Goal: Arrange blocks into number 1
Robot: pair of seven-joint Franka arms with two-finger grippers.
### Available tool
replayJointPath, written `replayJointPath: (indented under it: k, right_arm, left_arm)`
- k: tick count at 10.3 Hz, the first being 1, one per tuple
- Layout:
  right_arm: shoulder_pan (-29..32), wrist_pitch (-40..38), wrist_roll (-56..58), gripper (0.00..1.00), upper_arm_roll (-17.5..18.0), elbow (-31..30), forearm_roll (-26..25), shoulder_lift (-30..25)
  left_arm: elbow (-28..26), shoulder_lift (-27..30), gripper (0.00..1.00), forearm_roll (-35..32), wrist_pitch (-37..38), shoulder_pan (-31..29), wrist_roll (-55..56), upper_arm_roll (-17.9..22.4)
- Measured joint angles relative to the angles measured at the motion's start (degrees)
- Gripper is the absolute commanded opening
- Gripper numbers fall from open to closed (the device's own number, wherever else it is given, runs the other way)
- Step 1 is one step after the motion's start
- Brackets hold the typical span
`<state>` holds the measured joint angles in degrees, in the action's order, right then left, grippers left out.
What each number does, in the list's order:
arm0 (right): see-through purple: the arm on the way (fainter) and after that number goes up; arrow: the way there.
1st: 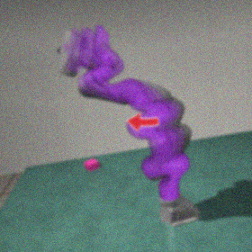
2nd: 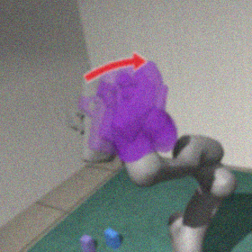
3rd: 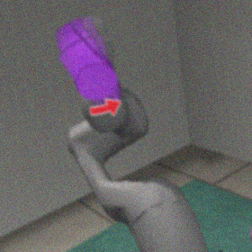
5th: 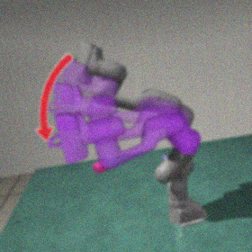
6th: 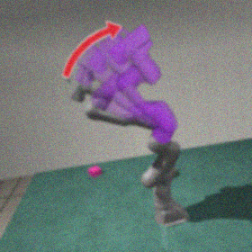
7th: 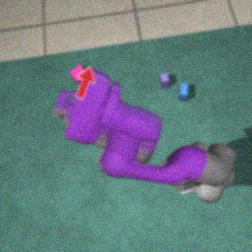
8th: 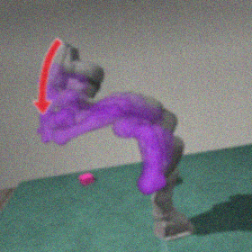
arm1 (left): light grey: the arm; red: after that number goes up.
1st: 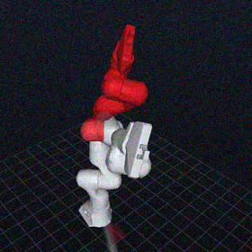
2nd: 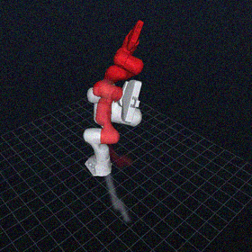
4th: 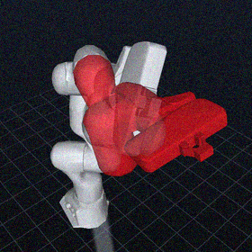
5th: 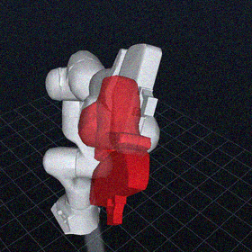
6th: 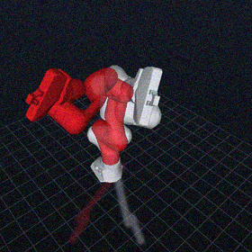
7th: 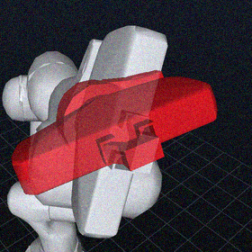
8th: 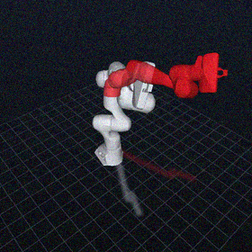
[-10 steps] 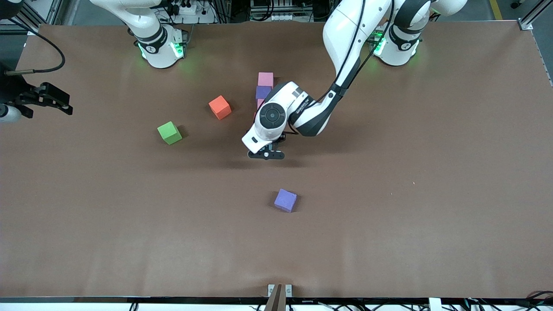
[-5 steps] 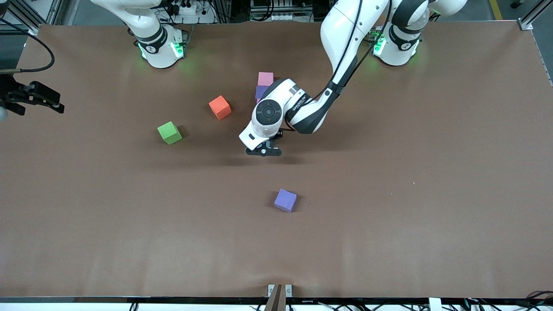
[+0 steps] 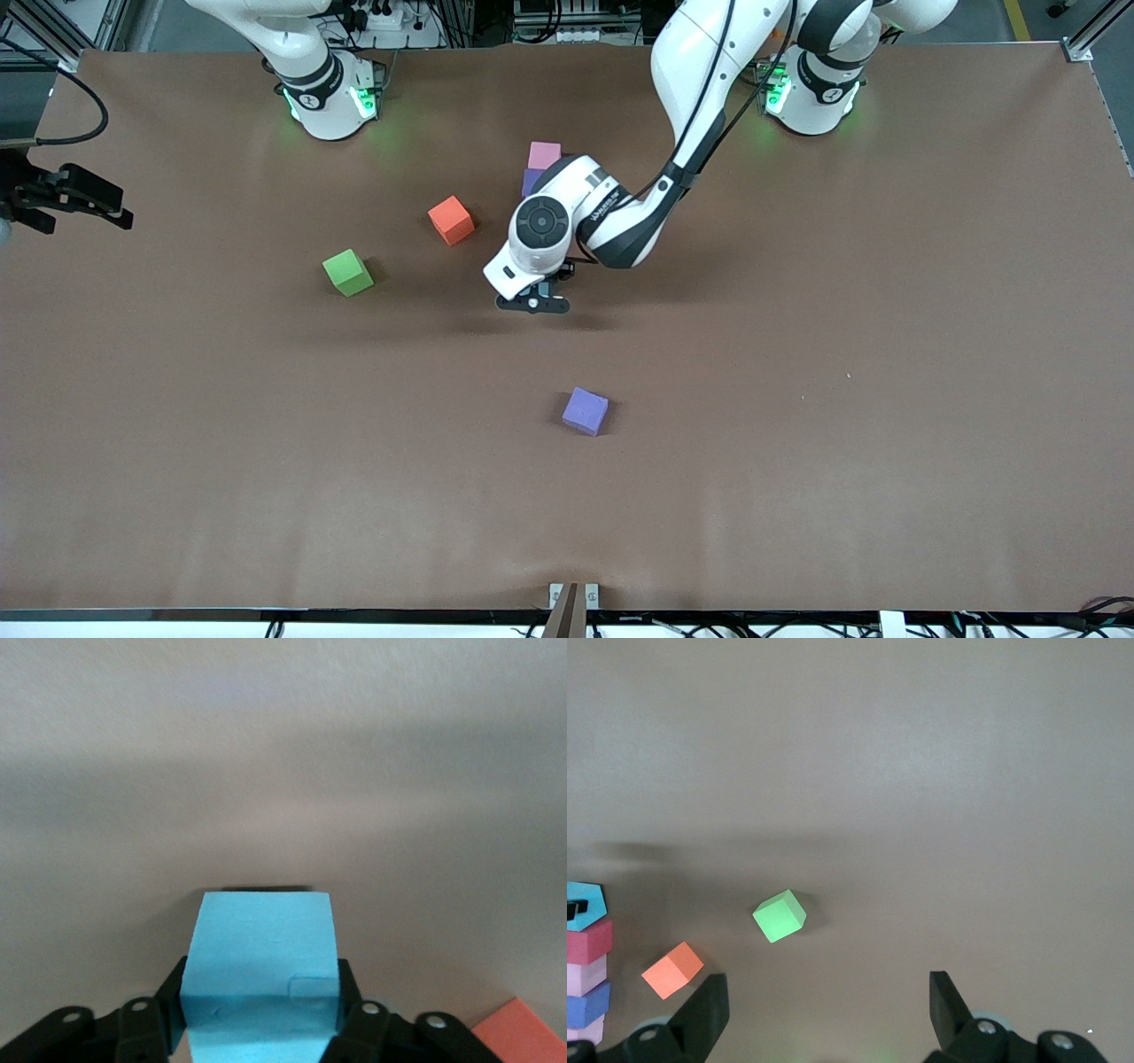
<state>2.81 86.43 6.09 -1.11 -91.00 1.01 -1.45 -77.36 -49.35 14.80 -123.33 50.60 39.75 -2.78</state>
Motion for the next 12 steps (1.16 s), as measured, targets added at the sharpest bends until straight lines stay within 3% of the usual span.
replayJointPath:
  k: [7,12]
  right_arm:
    - [0.0,-0.5,-0.2,1.0,0.0,0.0,0.6,-0.4]
    - [0.0,-1.2,-0.6,1.0,0.1,0.1,1.2,-0.7]
  left_arm:
    - [0.7,0.1,1.0,0.0,0.2,0.4,0.2,2.0]
    - [1.1,6.3,1.0,-4.2,7.6,0.2,7.3,7.1]
